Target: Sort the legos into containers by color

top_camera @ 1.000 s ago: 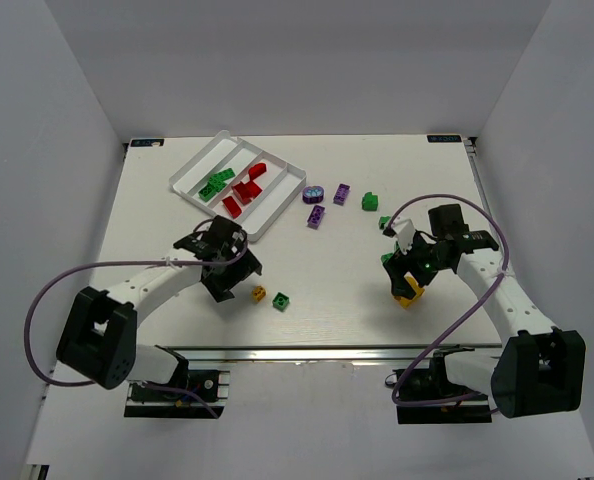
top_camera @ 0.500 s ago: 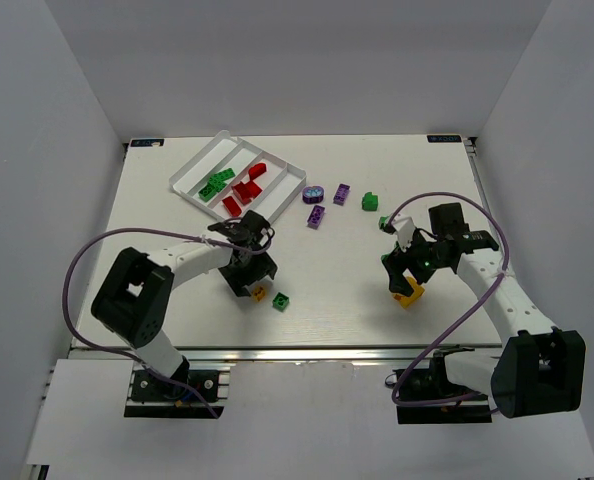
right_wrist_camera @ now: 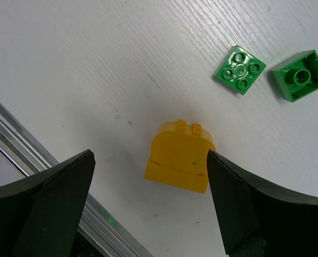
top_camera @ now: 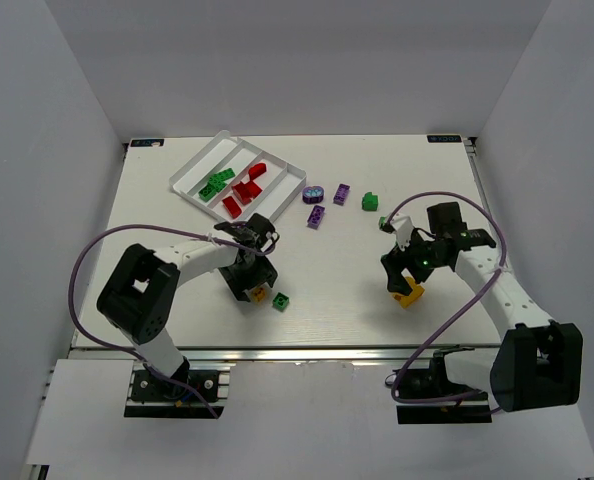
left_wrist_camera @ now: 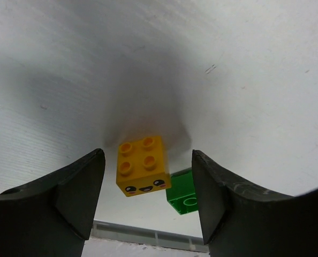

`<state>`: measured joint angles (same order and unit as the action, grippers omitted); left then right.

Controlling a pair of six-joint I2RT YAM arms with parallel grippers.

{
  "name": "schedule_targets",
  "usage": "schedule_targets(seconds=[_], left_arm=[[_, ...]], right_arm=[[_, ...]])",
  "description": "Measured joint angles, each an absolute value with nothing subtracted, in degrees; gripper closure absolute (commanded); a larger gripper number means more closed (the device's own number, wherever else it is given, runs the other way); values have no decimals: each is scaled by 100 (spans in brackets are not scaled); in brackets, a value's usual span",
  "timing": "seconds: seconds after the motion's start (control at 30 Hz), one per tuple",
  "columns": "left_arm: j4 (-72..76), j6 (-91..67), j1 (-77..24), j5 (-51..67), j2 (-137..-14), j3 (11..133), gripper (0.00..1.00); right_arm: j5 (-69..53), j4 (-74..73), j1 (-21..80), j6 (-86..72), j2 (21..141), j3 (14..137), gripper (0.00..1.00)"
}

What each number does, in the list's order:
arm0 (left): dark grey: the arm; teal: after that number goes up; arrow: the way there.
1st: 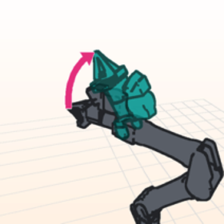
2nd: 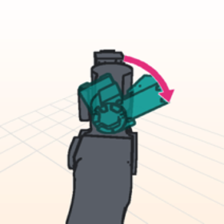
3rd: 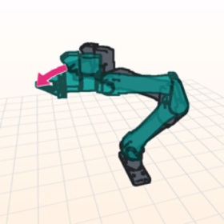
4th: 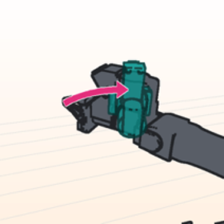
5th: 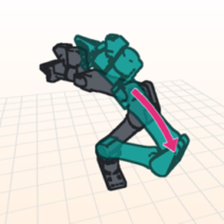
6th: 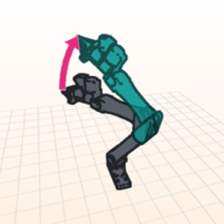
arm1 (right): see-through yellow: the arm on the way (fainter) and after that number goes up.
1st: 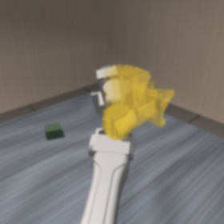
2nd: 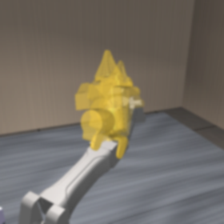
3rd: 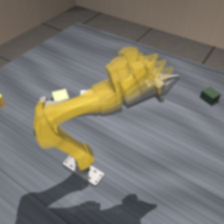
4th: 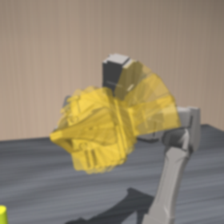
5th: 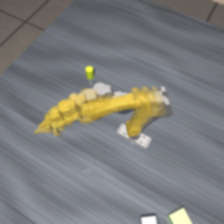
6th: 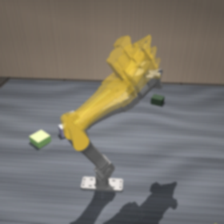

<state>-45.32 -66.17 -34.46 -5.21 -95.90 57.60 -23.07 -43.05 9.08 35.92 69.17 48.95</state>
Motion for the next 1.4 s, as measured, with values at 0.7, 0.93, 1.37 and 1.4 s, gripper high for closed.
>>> schedule_targets(seconds=[0.7, 0.93, 1.37, 1.4], left_arm=[[-4991, -6534, -3444, -904, -9627, 6289, 97], [-5144, -5271, -2073, -1597, -9633, 7719, 100], [-4007, -4270, -80, -1411, -12326, 10774, 100], [-3887, -4324, -73, -1374, -12521, 10888, 100]], right_arm=[[-2333, -4219, 908, 3553, 7085, 4919, 11], [-2438, -4123, 908, 3538, 6932, 4950, 51], [-3089, -3503, 908, 3343, 6963, 5339, 87], [-3105, -3463, 908, 3339, 6997, 5352, 86]])
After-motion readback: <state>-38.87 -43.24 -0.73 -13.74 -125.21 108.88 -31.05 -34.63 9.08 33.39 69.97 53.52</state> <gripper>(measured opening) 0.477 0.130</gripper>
